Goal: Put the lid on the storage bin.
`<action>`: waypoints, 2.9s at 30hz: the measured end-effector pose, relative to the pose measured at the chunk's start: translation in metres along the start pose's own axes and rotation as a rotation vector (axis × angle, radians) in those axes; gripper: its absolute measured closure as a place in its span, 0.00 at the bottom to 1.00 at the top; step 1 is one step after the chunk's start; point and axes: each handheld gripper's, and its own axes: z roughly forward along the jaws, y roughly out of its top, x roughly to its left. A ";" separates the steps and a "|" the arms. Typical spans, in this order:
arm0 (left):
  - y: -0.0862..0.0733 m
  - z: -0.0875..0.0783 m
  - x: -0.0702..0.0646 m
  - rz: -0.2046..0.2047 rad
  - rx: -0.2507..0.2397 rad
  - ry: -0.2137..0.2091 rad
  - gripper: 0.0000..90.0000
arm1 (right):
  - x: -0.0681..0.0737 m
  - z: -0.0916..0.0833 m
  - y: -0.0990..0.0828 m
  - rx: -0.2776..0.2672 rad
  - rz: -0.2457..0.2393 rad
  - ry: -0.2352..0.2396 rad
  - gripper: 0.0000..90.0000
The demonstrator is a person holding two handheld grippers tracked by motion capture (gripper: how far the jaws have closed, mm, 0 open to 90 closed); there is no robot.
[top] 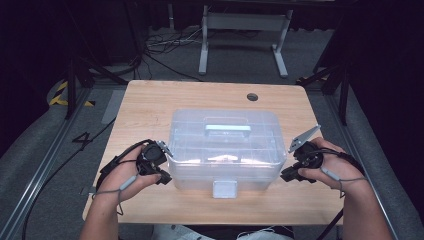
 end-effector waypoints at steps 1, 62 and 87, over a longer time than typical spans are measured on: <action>-0.002 -0.002 0.000 -0.005 -0.016 0.003 0.93 | -0.001 -0.001 -0.001 -0.006 0.002 0.002 0.88; -0.042 0.040 0.099 -0.317 -0.382 0.204 0.44 | -0.115 0.036 -0.034 -0.387 0.294 -0.237 0.48; -0.039 0.077 0.102 -0.254 -0.162 0.124 0.38 | -0.129 0.085 -0.036 -0.260 0.265 -0.203 0.43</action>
